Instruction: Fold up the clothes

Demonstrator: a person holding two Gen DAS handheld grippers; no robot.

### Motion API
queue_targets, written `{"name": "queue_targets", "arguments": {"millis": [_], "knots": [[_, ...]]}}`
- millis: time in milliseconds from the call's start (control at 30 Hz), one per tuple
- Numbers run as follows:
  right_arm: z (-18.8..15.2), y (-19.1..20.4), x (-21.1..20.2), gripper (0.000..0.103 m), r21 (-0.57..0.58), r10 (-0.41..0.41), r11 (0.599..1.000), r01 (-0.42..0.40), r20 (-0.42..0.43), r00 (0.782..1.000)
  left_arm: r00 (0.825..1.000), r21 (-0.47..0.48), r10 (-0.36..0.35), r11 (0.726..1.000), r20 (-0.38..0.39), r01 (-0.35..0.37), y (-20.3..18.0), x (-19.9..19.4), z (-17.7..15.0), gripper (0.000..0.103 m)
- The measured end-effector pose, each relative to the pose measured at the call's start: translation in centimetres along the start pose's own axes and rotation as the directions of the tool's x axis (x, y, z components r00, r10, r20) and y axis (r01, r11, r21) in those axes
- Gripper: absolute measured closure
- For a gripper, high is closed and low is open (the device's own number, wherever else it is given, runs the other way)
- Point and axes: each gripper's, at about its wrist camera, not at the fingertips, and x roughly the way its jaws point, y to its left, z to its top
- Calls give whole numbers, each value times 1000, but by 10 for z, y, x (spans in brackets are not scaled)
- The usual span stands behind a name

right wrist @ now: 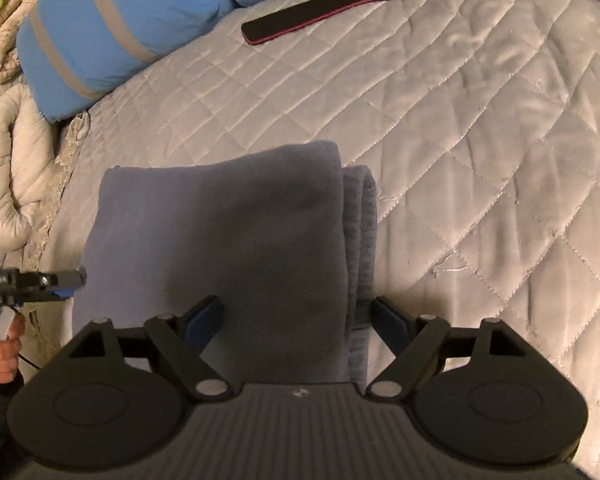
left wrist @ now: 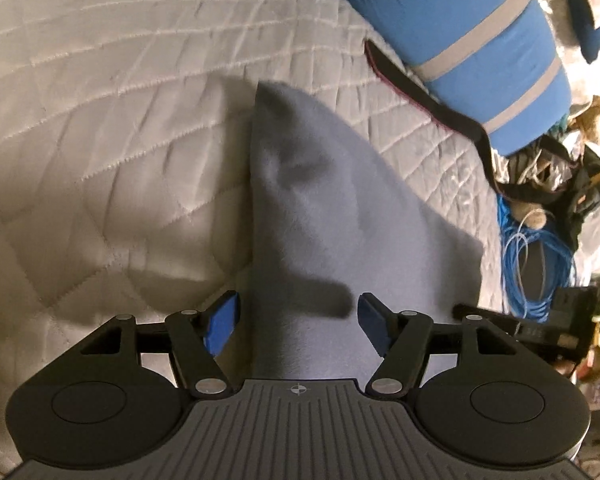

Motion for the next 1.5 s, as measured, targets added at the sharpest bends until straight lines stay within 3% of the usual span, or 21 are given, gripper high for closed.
{"name": "queue_targets", "arguments": {"millis": [233, 300, 367, 433, 467, 500, 533, 867, 1200, 1500], "knots": [[0, -2, 2, 11, 32, 16, 999, -16, 2, 1000, 997, -11, -71, 997, 21, 71, -1, 7, -7, 40], [-2, -5, 2, 16, 59, 37, 998, -38, 17, 999, 996, -22, -90, 996, 29, 91, 1, 9, -9, 41], [-4, -9, 1, 22, 89, 69, 993, -72, 31, 997, 994, -74, -105, 992, 27, 107, 7, 9, -9, 72], [-7, -17, -1, 49, 135, 87, 986, -93, 51, 995, 992, -124, -123, 985, 19, 124, 12, 8, -8, 82], [-8, -21, -2, 56, 160, 101, 981, -109, 58, 993, 994, -101, -104, 989, 20, 105, 8, 5, -8, 83], [-8, -24, -5, 69, 175, 118, 976, -129, 69, 991, 996, -77, -87, 993, 23, 89, 3, 2, -8, 84], [-9, -25, -8, 73, 178, 141, 972, -154, 84, 986, 996, -47, -78, 996, 32, 79, -4, -2, -7, 84], [13, 3, -45, 75, 12, 234, 970, -244, 252, 939, 981, 51, -92, 995, 172, 84, -27, -49, 16, 85], [50, 23, -18, 75, -3, 204, 977, -211, 273, 940, 971, 16, -22, 1000, 237, 19, -25, -45, 59, 85], [94, 23, -22, 76, 15, 241, 965, -263, 354, 904, 944, 45, -18, 999, 331, 3, -43, -46, 98, 86]]}}
